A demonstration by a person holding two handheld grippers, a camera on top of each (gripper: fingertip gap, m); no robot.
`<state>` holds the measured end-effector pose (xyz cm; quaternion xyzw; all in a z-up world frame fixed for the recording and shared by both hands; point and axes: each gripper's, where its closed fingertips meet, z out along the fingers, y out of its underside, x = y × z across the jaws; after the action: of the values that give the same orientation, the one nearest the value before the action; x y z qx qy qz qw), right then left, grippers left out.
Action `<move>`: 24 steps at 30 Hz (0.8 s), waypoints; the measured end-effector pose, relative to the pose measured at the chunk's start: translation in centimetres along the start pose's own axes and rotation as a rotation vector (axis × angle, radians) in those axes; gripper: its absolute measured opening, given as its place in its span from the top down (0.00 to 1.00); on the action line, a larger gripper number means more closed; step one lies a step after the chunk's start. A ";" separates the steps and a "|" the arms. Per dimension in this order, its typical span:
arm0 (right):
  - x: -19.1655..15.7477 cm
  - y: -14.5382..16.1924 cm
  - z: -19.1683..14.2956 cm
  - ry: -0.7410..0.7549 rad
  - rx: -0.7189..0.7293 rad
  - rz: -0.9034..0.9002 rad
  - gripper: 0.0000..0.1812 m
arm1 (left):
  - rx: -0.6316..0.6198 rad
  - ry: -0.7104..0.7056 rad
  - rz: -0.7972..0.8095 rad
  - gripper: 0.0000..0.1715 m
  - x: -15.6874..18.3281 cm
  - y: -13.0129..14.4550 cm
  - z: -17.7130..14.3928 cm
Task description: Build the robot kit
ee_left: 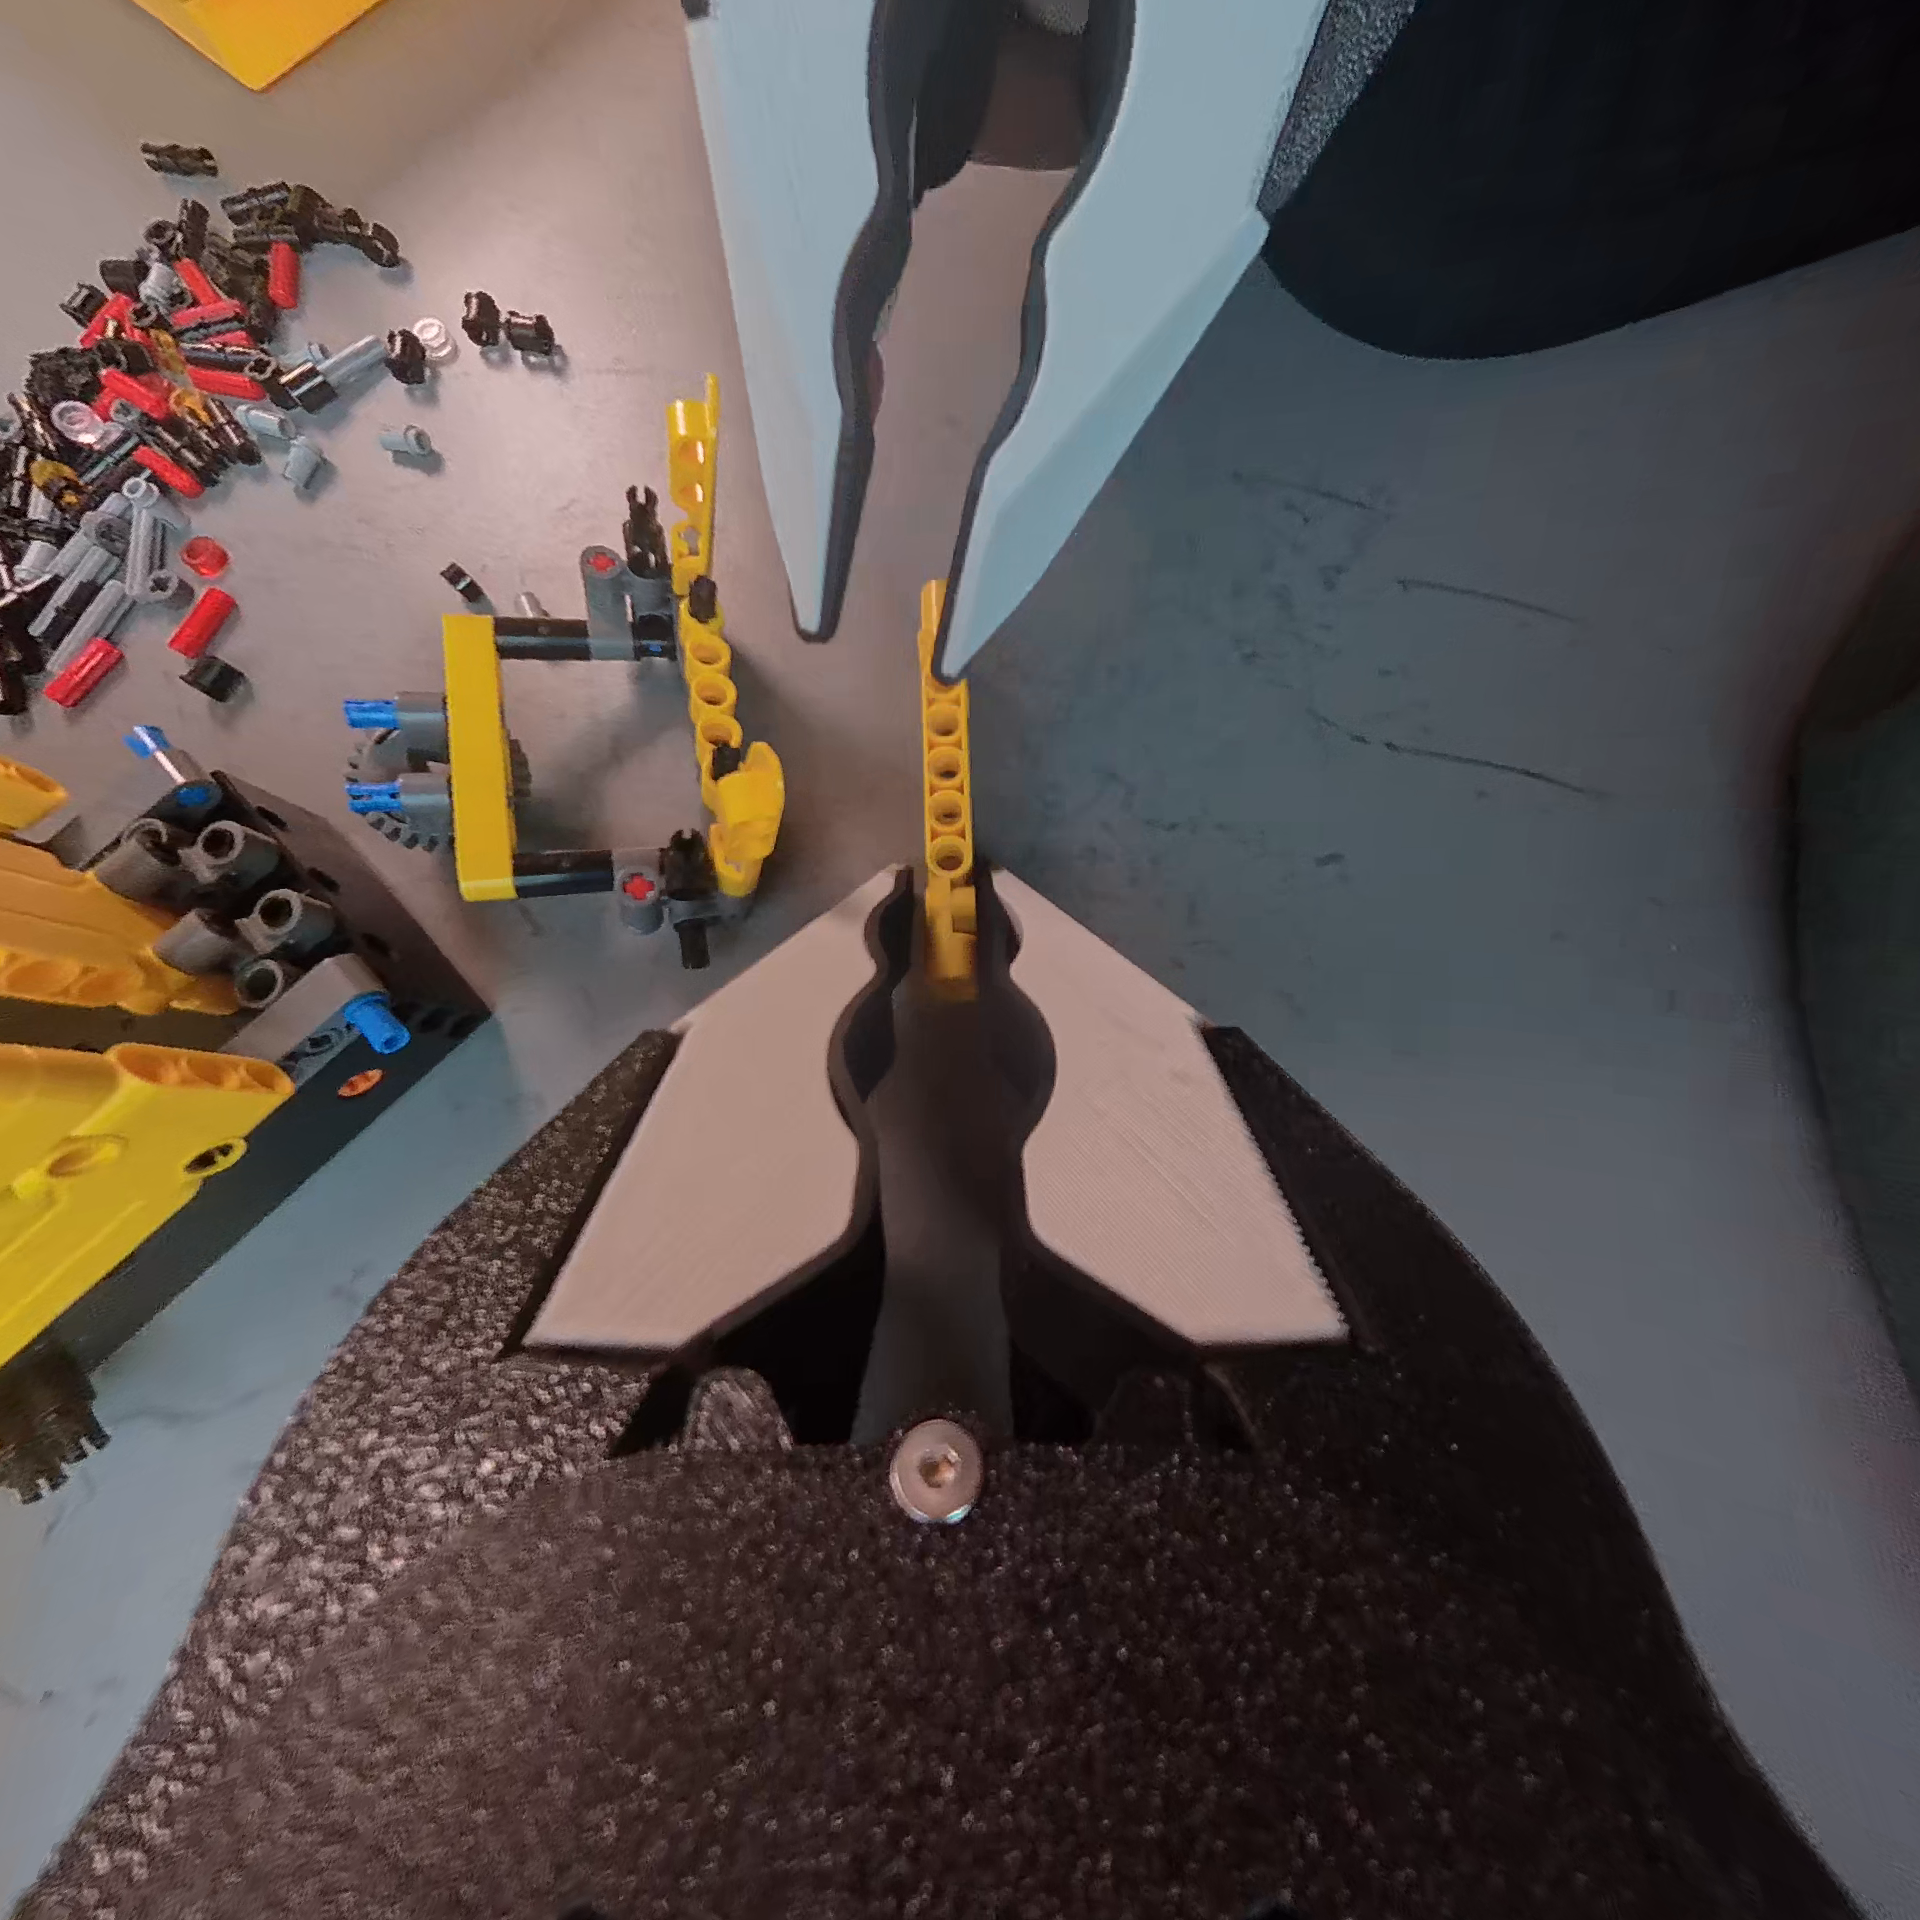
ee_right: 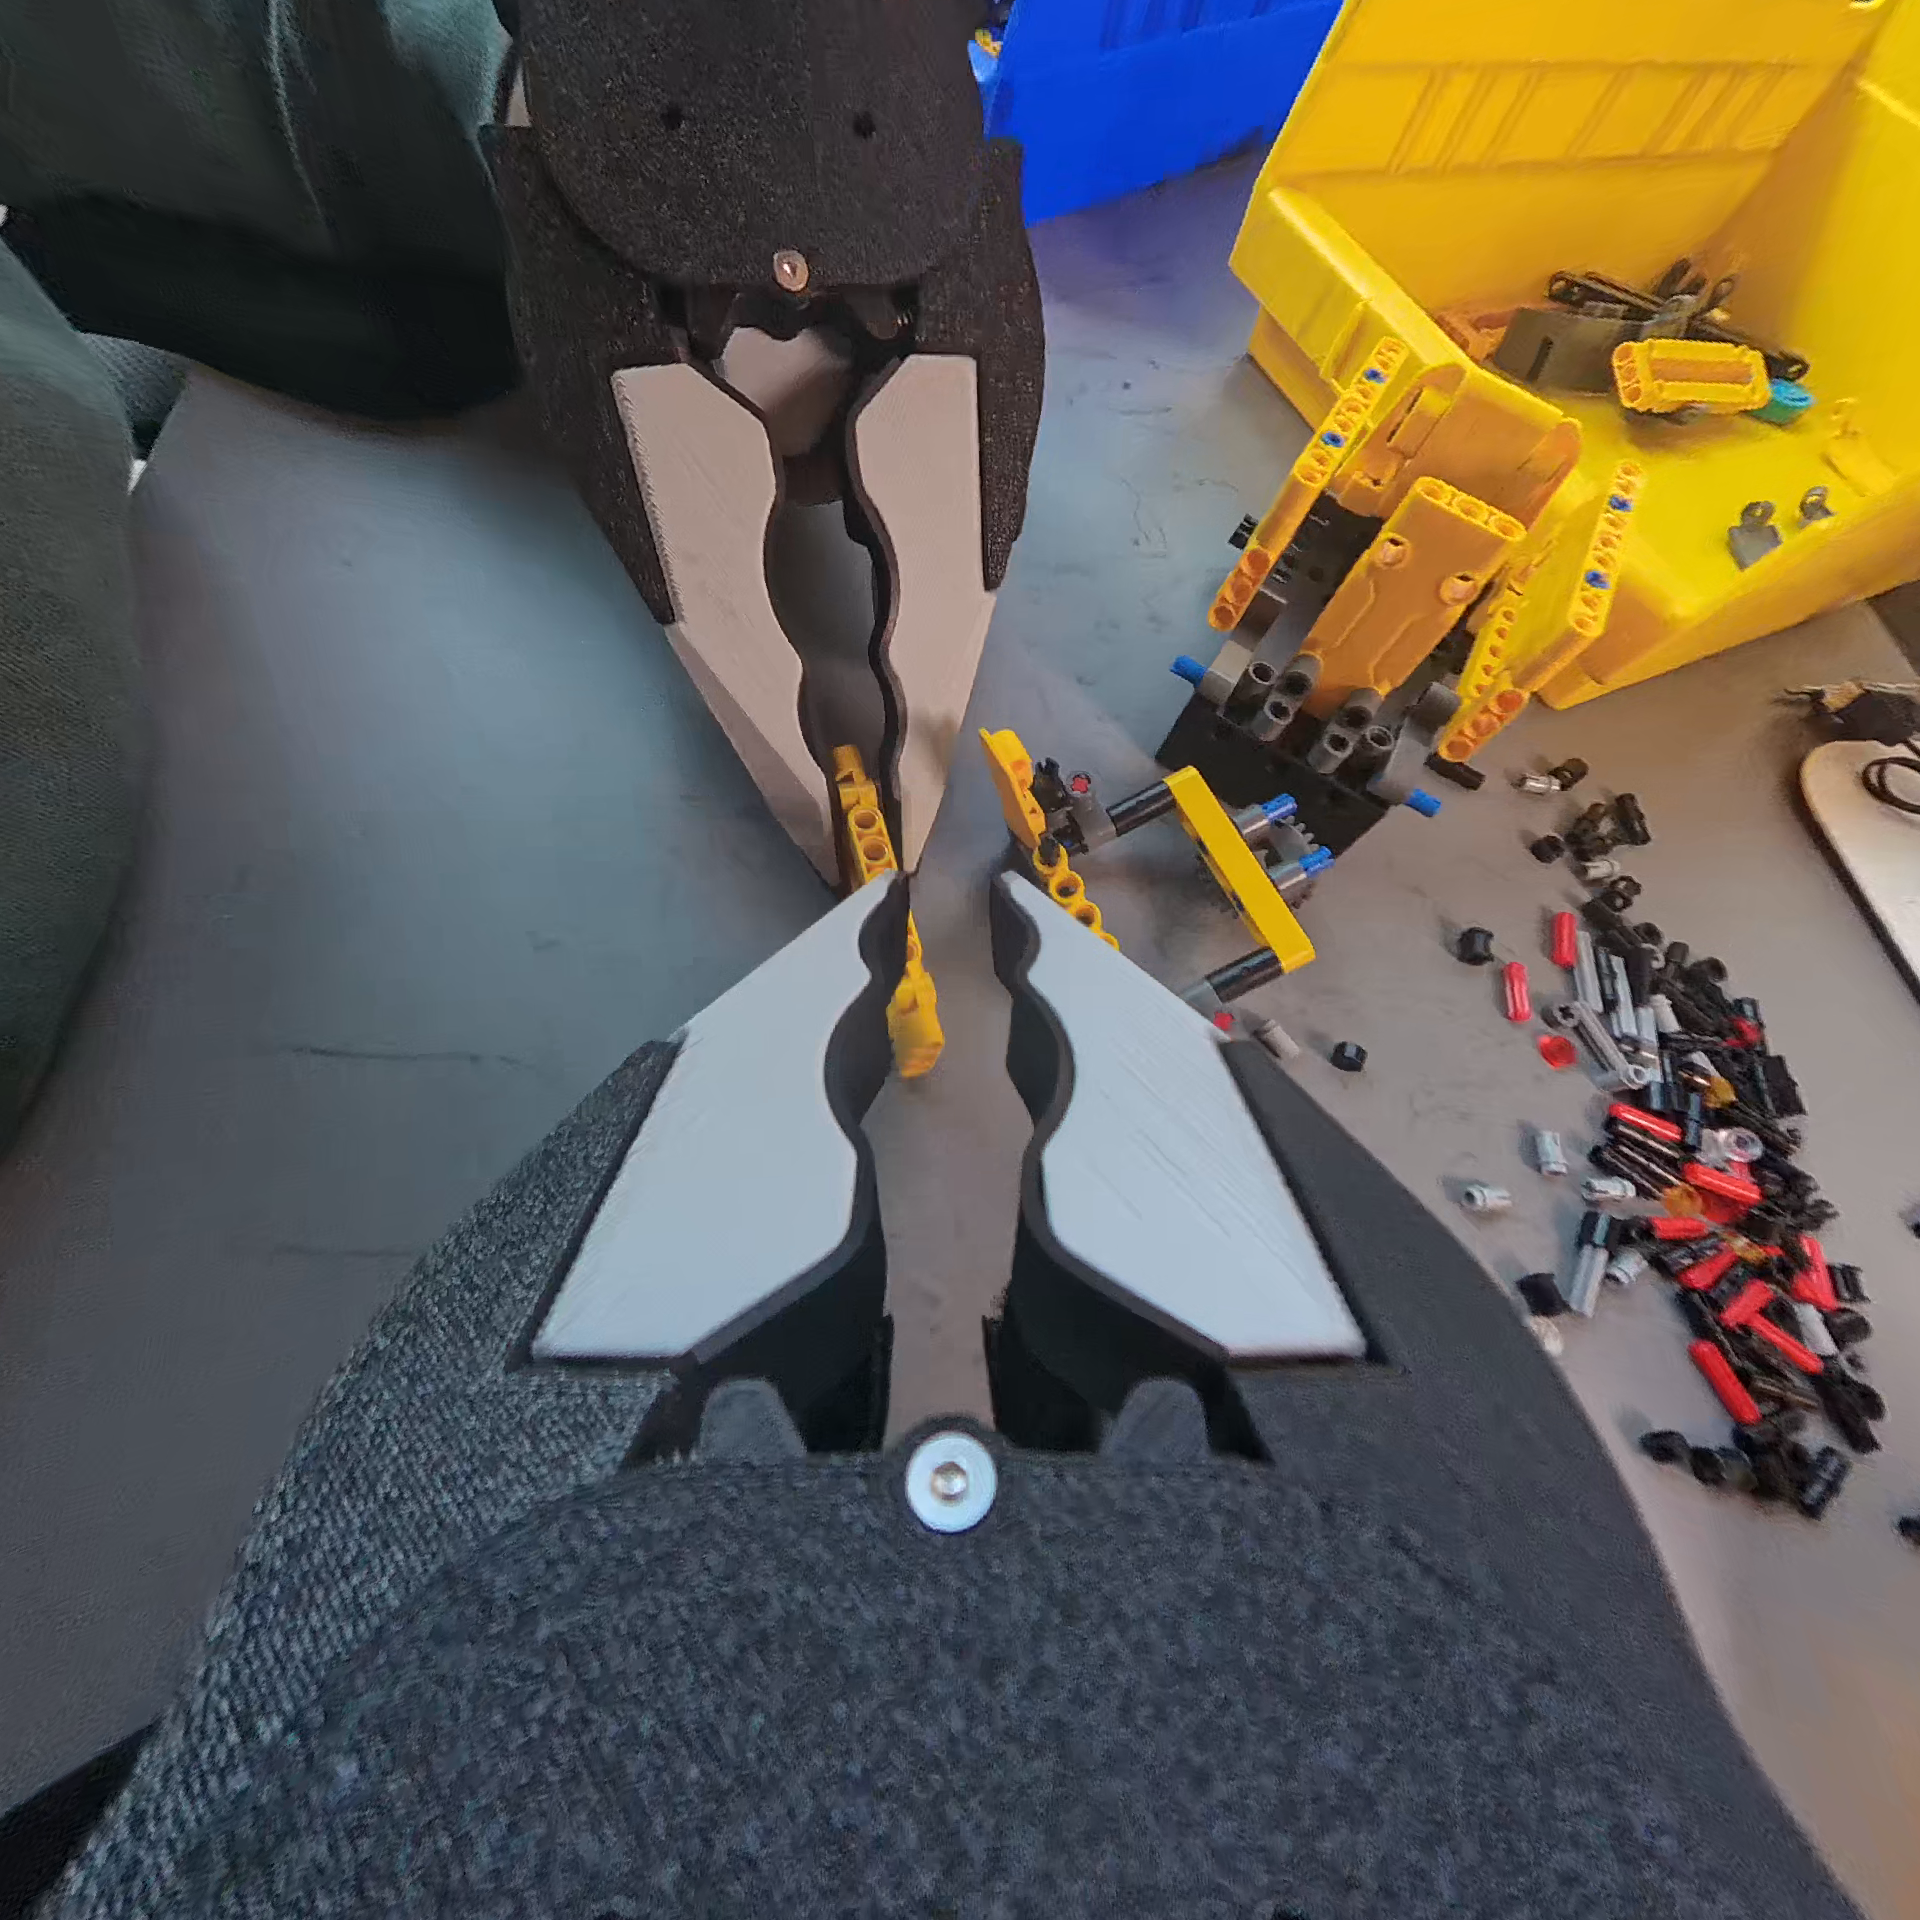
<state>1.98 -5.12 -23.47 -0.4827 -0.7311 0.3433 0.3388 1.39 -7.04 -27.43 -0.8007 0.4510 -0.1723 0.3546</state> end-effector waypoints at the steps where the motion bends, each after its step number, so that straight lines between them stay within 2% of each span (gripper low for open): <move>1: 0.0 0.3 -0.3 -0.002 -0.005 0.002 0.91 | 0.002 -0.013 0.020 0.94 -0.1 0.0 -0.1; 4: -0.6 0.9 -0.6 -0.036 -0.023 -0.011 0.91 | 0.004 -0.084 0.118 0.96 -0.7 -0.1 -0.3; 7: -1.4 1.2 0.0 -0.046 -0.059 -0.067 0.91 | -0.016 -0.170 0.281 0.96 -1.0 0.0 -0.2; 10: -1.8 1.6 0.5 -0.009 -0.099 -0.181 0.96 | -0.012 -0.188 0.358 0.96 -0.7 -0.1 -0.1; 14: -2.9 2.1 0.4 -0.032 -0.140 -0.298 0.96 | 0.021 -0.080 0.264 0.82 0.0 -0.2 -1.0; 16: -3.8 2.9 0.4 -0.066 -0.182 -0.338 0.96 | 0.062 -0.008 0.200 0.80 0.6 -0.7 -1.8; 17: -4.1 3.0 0.4 -0.075 -0.185 -0.343 0.93 | 0.083 0.023 0.170 0.80 0.8 -1.0 -2.2; 20: -4.4 2.4 0.2 -0.107 -0.153 -0.297 0.90 | 0.092 0.055 0.114 0.81 0.8 -1.0 -2.4; 24: -2.5 2.1 -0.5 -0.059 -0.117 -0.172 0.86 | 0.007 0.061 0.066 0.79 0.6 0.5 -1.2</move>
<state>4.14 -6.78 -25.33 -0.4268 -0.7983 0.2834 0.3167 0.67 -8.24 -27.01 -0.7786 0.4870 -0.1864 0.3491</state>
